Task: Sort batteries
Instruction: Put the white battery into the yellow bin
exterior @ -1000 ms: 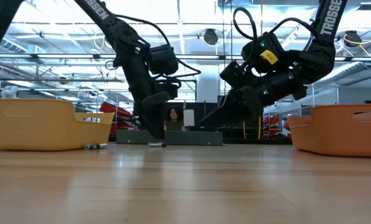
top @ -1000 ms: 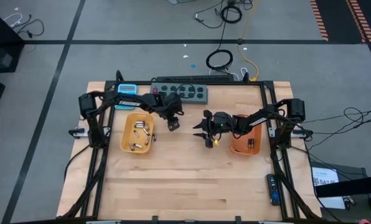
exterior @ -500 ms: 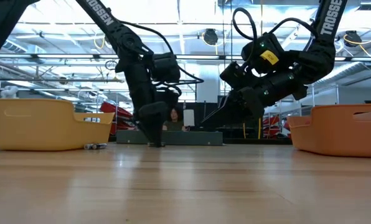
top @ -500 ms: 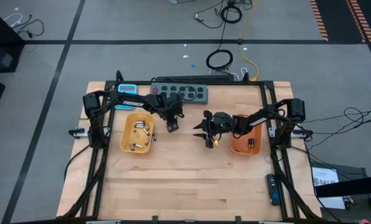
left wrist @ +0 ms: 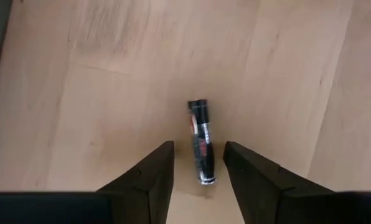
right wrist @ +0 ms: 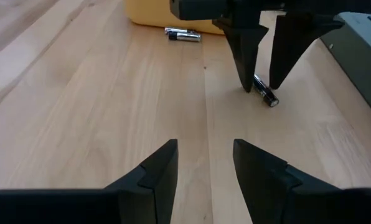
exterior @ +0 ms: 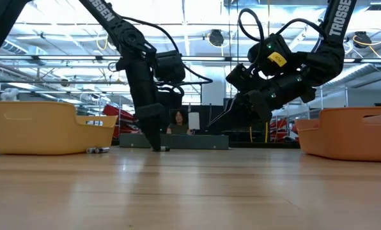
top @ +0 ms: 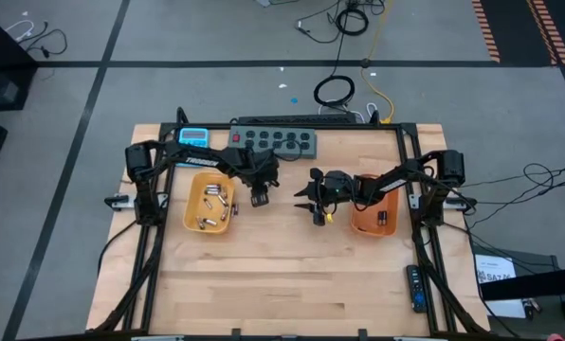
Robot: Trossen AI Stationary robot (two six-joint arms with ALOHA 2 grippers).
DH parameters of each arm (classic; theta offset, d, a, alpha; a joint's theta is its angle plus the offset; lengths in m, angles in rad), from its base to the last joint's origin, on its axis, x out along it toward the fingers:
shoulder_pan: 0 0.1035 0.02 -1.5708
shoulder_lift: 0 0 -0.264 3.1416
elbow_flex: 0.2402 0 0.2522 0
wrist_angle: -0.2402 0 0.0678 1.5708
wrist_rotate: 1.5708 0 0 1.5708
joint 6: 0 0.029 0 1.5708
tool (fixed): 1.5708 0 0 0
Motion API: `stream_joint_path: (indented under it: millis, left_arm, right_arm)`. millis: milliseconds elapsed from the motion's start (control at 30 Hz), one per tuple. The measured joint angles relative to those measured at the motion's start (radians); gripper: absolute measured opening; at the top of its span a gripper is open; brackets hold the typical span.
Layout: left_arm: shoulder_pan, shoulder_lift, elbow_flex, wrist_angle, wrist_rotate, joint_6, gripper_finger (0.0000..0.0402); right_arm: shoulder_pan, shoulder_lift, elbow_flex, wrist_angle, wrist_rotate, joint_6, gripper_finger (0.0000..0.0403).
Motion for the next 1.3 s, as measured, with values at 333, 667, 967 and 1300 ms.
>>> stream_joint_path:
  millis: [333, 667, 967, 1300]
  left_arm:
    - [-0.007, 0.047, 0.006, 0.011, -0.001, -0.002, 0.0088]
    - [-0.031, 0.028, 0.034, -0.028, -0.015, -0.032, 0.0023]
    - [-0.068, -0.121, 0.057, -0.238, 0.099, -0.226, 0.0023]
    - [-0.248, -0.243, 0.058, -0.62, 0.165, -0.503, 0.0023]
  right_arm:
    - [0.0, 0.0, 0.0, 0.0, 0.0, 0.0, 0.0146]
    - [0.0, 0.0, 0.0, 0.0, -0.002, 0.0, 0.0146]
    - [0.0, 0.0, 0.0, -0.001, -0.003, 0.003, 0.0146]
    - [0.0, 0.001, 0.0, -0.012, 0.0, 0.006, 0.0146]
